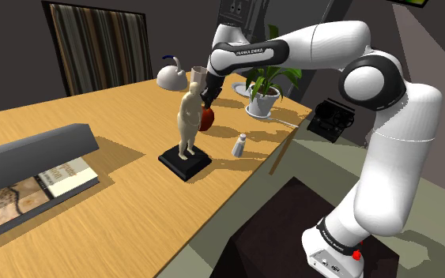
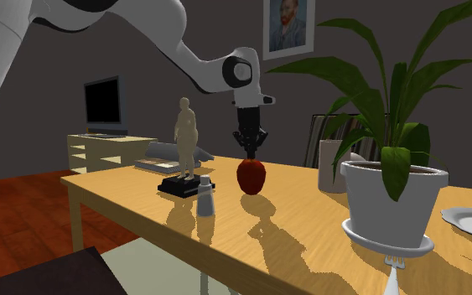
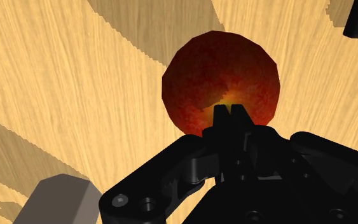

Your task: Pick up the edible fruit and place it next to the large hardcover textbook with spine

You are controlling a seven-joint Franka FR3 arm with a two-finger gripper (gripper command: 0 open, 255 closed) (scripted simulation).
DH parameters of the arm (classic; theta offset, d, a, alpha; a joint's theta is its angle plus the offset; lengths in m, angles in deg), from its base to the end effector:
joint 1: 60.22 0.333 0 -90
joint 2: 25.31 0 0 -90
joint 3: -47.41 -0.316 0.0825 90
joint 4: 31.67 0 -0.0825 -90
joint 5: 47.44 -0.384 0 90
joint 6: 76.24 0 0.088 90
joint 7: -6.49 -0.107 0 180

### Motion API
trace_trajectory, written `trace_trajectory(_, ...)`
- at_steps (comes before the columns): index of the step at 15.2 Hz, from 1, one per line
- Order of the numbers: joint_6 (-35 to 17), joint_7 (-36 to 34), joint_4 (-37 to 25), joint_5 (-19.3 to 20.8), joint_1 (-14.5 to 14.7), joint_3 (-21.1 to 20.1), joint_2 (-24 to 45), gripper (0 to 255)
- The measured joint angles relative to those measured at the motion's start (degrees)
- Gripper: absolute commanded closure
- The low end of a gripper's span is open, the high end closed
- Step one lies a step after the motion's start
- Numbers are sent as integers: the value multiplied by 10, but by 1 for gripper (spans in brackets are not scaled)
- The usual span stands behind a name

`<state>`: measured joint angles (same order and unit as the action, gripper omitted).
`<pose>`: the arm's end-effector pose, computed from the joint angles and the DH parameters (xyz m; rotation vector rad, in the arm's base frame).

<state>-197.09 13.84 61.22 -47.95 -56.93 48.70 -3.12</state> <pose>0.6763 0.0258 0.4088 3.1222 0.2520 0.1578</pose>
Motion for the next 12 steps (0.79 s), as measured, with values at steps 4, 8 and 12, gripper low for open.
trace_trajectory(4, 19, -1, -13, 0, 1, 0, -6, 255)
trace_trajectory(8, 48, 0, -36, 0, 0, 0, -12, 255)
trace_trajectory(12, 77, 0, -59, 1, 0, 0, -17, 255)
